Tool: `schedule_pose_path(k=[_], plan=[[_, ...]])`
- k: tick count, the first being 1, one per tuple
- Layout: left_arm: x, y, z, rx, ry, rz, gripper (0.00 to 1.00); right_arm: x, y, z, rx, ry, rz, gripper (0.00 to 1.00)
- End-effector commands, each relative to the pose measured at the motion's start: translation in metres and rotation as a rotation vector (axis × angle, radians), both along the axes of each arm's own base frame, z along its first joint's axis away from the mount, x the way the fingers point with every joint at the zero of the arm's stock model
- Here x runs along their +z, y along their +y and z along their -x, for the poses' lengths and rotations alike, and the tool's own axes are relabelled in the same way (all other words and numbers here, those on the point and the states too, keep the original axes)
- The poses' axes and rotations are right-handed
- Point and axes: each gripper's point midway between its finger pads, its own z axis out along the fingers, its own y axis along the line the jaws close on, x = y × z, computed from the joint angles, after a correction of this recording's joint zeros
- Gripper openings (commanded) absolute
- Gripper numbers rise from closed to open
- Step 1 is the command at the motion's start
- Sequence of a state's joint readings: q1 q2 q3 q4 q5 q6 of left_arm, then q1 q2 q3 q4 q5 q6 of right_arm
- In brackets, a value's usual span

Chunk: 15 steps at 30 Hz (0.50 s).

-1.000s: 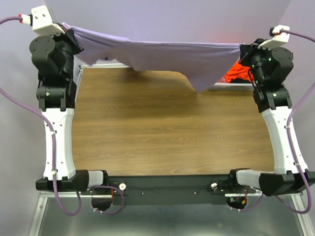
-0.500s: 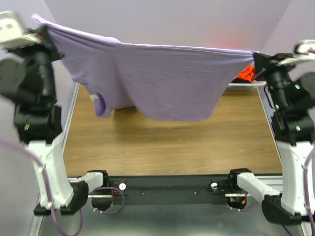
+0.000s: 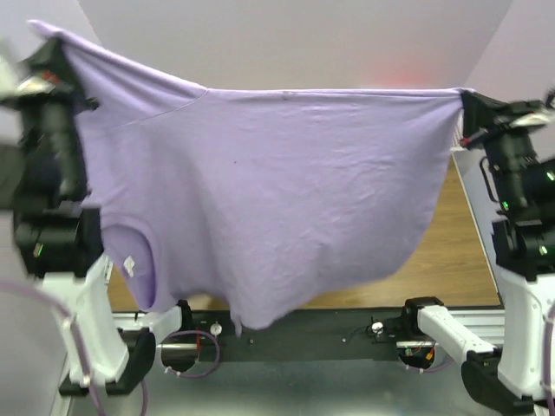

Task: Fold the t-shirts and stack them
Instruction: Flatten the tshirt out

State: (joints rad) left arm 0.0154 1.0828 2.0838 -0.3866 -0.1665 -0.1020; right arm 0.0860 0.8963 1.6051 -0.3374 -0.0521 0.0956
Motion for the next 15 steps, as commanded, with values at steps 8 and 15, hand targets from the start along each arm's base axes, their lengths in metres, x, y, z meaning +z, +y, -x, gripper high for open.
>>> schedule_pose_path(k=[8,15], plan=[[-0.272,-0.027,-0.275,-0.169,0.711,-0.009,0.0,-0.201,-0.006,-0.164,-0.117,0.579,0.036,0.0],[-0.475,-0.044,-0.332,-0.267,1.077,0.042,0.0,-0.361,-0.013,-0.21,-0.179,0.792,0.08,0.0]])
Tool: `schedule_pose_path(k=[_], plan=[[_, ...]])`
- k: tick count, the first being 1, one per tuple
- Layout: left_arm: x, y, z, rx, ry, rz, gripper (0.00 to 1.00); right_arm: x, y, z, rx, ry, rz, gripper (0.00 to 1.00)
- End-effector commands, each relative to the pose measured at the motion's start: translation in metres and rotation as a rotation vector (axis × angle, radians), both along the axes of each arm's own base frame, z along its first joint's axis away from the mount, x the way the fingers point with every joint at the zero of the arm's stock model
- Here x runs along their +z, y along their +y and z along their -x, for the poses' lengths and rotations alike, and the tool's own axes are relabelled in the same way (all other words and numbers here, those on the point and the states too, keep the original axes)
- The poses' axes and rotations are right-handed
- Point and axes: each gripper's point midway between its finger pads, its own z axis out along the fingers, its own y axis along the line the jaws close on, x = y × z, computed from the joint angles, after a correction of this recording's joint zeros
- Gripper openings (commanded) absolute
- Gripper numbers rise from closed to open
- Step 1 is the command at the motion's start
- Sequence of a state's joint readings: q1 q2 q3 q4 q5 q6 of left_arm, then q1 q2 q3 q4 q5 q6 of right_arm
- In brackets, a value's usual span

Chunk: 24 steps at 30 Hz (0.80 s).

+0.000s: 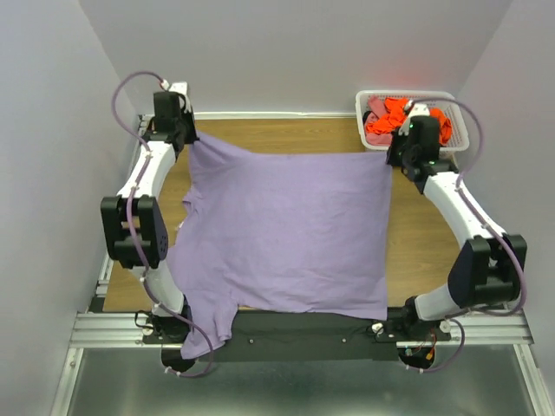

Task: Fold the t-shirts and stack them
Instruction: Flatten the tshirt out, then fold the tshirt

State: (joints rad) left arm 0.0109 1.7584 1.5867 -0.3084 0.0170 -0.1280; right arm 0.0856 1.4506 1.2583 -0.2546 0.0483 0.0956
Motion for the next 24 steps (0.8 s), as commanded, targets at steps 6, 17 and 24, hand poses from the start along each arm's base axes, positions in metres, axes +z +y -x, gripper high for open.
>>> schedule_pose_path(k=[6,17,24], plan=[[-0.081,-0.016,-0.04,-0.058,0.073,0.058,0.0,-0.094,-0.023,-0.038,-0.107,0.017,0.074,0.0],[-0.114,-0.025,-0.058,-0.085,0.119,0.089,0.0,-0.13,-0.02,-0.064,-0.066,0.076,0.076,0.0],[-0.094,-0.026,-0.041,-0.065,0.108,0.115,0.0,-0.103,-0.021,-0.055,-0.078,0.025,0.055,0.0]])
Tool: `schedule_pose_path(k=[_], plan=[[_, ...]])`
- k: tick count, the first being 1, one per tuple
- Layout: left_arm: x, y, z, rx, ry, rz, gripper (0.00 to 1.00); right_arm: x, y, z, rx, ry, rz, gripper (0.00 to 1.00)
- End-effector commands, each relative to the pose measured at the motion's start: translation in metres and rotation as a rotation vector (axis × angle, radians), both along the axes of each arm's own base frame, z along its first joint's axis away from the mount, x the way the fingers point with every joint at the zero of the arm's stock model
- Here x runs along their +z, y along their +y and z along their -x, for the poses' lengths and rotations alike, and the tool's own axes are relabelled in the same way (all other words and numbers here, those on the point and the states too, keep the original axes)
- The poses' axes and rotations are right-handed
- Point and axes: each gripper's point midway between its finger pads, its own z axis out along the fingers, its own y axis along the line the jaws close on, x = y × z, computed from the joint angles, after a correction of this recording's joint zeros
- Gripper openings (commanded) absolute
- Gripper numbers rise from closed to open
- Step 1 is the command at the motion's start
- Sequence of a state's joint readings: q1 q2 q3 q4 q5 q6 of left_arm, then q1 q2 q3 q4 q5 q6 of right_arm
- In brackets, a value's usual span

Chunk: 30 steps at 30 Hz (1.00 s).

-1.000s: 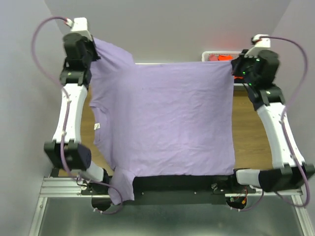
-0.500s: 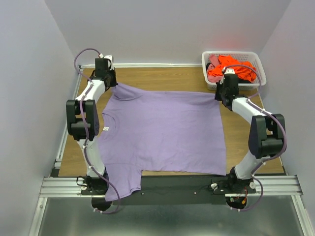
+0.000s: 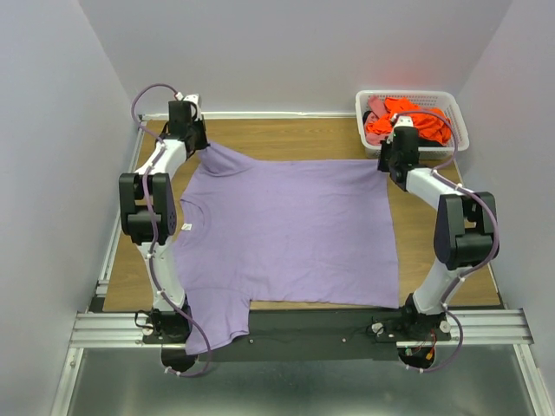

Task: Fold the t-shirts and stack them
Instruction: Fold the tshirt

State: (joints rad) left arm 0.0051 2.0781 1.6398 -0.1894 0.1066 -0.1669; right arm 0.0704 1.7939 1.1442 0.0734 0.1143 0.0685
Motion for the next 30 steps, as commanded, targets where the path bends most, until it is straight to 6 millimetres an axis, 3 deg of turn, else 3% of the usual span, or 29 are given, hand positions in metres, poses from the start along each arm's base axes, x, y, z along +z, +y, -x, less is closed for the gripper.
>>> schedule_pose_path(k=[1,7,8,10,11,21,30], plan=[[0.029,-0.005,0.012,0.007,-0.03,0.041,0.0,0.041,-0.005,-0.003,-0.025,-0.106,-0.017,0.0],[0.033,-0.006,0.042,0.045,0.008,0.077,0.0,0.051,-0.011,0.021,-0.095,-0.126,-0.066,0.0],[0.043,-0.005,0.046,0.05,-0.009,0.078,0.0,0.049,-0.01,0.026,-0.099,-0.119,-0.075,0.0],[0.04,-0.002,0.057,0.07,0.005,0.073,0.0,0.047,-0.007,0.036,-0.098,-0.107,-0.105,0.0],[0.051,-0.002,0.062,0.073,-0.015,0.074,0.0,0.047,-0.006,0.039,-0.099,-0.108,-0.115,0.01],[0.044,0.0,0.112,0.082,0.045,0.065,0.0,0.035,0.005,0.075,-0.113,-0.066,-0.221,0.0],[0.062,0.005,0.143,0.106,0.035,0.048,0.0,0.037,-0.012,0.096,-0.196,-0.067,-0.184,0.01]])
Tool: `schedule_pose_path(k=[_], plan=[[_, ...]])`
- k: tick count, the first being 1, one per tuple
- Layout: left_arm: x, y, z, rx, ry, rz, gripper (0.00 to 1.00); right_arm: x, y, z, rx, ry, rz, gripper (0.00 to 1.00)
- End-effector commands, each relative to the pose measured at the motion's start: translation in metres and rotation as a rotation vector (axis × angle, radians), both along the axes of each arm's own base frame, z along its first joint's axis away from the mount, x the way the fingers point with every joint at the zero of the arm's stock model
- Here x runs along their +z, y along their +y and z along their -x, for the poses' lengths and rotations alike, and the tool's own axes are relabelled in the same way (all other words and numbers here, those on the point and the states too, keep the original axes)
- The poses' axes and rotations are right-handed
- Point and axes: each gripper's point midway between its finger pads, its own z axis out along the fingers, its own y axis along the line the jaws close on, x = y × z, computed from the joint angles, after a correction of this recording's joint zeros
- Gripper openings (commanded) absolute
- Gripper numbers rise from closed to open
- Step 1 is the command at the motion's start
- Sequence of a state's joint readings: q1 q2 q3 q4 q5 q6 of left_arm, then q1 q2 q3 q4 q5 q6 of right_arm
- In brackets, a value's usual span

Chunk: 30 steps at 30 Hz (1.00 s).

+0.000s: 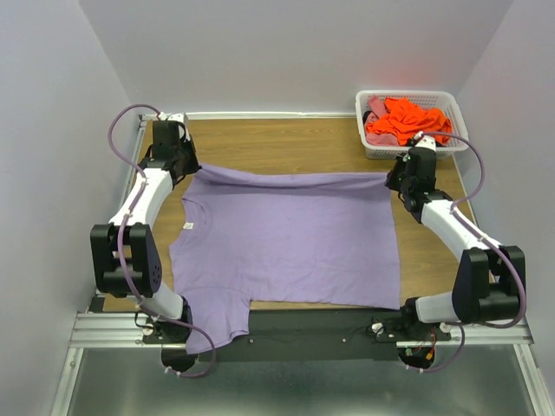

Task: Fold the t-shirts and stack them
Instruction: Fold the tshirt

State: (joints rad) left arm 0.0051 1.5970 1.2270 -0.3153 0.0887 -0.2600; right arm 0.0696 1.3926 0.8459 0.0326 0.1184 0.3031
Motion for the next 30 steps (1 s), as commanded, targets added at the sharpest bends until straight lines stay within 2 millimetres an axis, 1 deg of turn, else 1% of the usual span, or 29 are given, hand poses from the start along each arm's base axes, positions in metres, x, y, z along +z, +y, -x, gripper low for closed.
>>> schedule_pose_path(k=[1,2,6,8,9,10,11,12,14,15,16,18,19,21,23,28,30], plan=[[0.022,0.007,0.02,0.038,-0.03,-0.02,0.0,-0.009,-0.015,0.018,-0.07,0.046,0.019,0.0],[0.019,0.007,0.022,0.041,-0.02,-0.019,0.0,-0.01,-0.016,0.02,-0.07,0.048,0.02,0.0],[0.02,0.009,0.034,0.056,-0.008,-0.022,0.0,-0.016,-0.017,0.028,-0.08,0.07,0.022,0.0],[0.011,0.009,0.043,0.06,0.016,-0.02,0.0,-0.023,-0.02,0.033,-0.095,0.091,0.034,0.0],[0.011,0.009,0.046,0.06,0.016,-0.02,0.0,-0.025,-0.023,0.035,-0.105,0.098,0.038,0.0],[0.002,0.009,0.052,0.062,0.037,-0.018,0.0,-0.027,-0.027,0.037,-0.123,0.106,0.051,0.0],[-0.001,0.008,0.057,0.062,0.047,-0.013,0.0,-0.031,-0.028,0.039,-0.129,0.115,0.056,0.01],[-0.009,0.007,0.064,0.064,0.064,-0.006,0.0,-0.035,-0.031,0.042,-0.142,0.125,0.063,0.0],[-0.016,0.007,0.071,0.074,0.075,0.002,0.0,-0.041,-0.031,0.044,-0.146,0.14,0.061,0.0],[-0.017,0.006,0.074,0.078,0.076,0.011,0.0,-0.047,-0.031,0.046,-0.148,0.157,0.061,0.0],[-0.025,0.005,0.08,0.082,0.093,0.02,0.0,-0.05,-0.031,0.047,-0.154,0.168,0.058,0.0],[-0.029,0.002,0.087,0.081,0.106,0.041,0.0,-0.059,-0.032,0.048,-0.159,0.193,0.06,0.0],[-0.036,0.002,0.092,0.084,0.118,0.046,0.0,-0.062,-0.034,0.05,-0.174,0.206,0.058,0.0],[-0.039,0.001,0.098,0.09,0.118,0.055,0.0,-0.068,-0.035,0.052,-0.184,0.224,0.053,0.0],[-0.052,0.002,0.106,0.101,0.141,0.057,0.0,-0.077,-0.036,0.054,-0.198,0.257,0.048,0.0],[-0.063,0.001,0.109,0.109,0.163,0.066,0.0,-0.087,-0.034,0.056,-0.191,0.298,0.035,0.0],[-0.063,0.001,0.11,0.113,0.164,0.069,0.0,-0.092,-0.033,0.057,-0.194,0.32,0.029,0.01]])
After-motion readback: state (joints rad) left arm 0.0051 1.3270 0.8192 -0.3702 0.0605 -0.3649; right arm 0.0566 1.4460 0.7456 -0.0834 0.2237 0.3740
